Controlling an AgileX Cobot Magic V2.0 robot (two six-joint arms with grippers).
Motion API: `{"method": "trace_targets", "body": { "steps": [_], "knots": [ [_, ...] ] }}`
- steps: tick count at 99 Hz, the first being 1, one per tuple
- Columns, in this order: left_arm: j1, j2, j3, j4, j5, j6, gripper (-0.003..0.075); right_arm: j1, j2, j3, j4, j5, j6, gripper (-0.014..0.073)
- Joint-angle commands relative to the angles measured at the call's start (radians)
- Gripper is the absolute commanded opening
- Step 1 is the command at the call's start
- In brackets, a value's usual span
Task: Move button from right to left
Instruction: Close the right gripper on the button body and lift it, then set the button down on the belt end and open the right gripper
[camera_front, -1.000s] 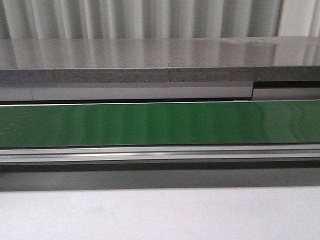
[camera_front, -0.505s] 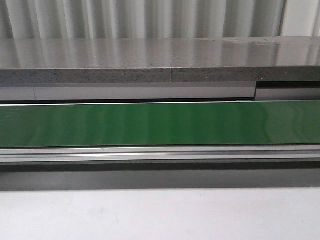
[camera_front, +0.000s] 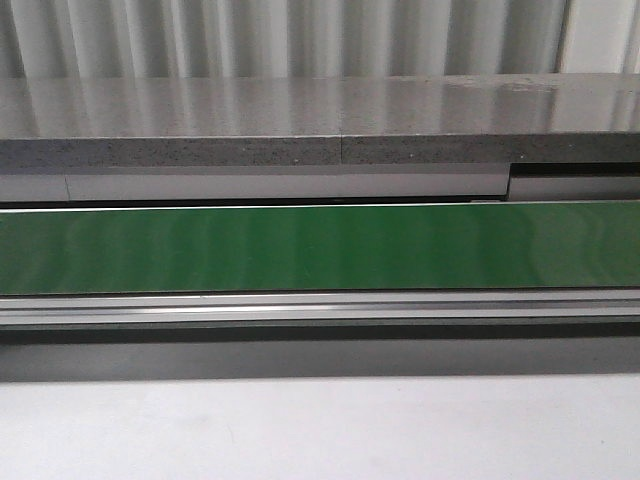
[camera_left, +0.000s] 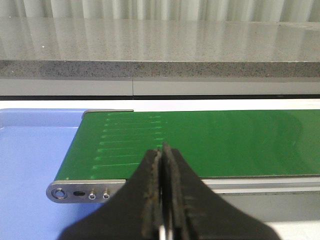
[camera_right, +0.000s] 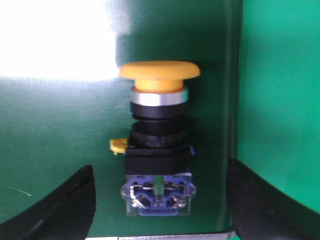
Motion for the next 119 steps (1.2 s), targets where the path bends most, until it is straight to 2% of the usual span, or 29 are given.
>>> {"method": "trace_targets", "body": {
  "steps": [1, 24, 31, 38, 47, 48, 61, 78, 92, 119],
  "knots": [
    [-0.002, -0.034, 0.026, -0.001, -0.077, -0.010, -0.0020, -0.003, -0.070, -0.022, 0.009, -0.029, -0.010, 0.0563],
    [-0.002, -0.034, 0.026, -0.001, -0.077, -0.010, -0.0020, 0.005, -0.196, -0.022, 0.049, -0.032, -0.011, 0.0560],
    [-0.002, -0.034, 0.026, -0.001, -0.077, -0.010, -0.0020, 0.023, -0.242, -0.022, 0.049, -0.032, -0.011, 0.0516],
    [-0.002, -0.034, 0.026, -0.001, -0.077, -0.010, -0.0020, 0.051, -0.285, -0.022, 0.050, -0.026, -0.011, 0.0406],
    [-0.002, -0.034, 0.026, -0.001, -0.077, -0.010, -0.0020, 0.096, -0.334, -0.022, 0.059, -0.009, -0.011, 0.0218],
    [-0.002, -0.034, 0.026, -0.001, -0.077, -0.010, -0.0020, 0.132, -0.367, -0.022, 0.060, 0.002, -0.011, 0.0083],
    [-0.002, -0.034, 0.026, -0.001, -0.077, -0.010, -0.0020, 0.185, -0.422, -0.020, 0.065, 0.005, -0.010, -0.0074],
    [-0.002, -0.034, 0.026, -0.001, -0.077, -0.010, -0.0020, 0.264, -0.520, 0.060, 0.076, -0.039, -0.002, -0.0066],
    [-0.002, -0.034, 0.026, -0.001, -0.077, -0.010, -0.0020, 0.311, -0.637, 0.202, 0.078, -0.156, -0.002, -0.0066],
    [-0.002, -0.034, 0.026, -0.001, -0.077, -0.010, -0.0020, 0.321, -0.892, 0.470, 0.110, -0.318, -0.002, -0.0066]
  ]
}}
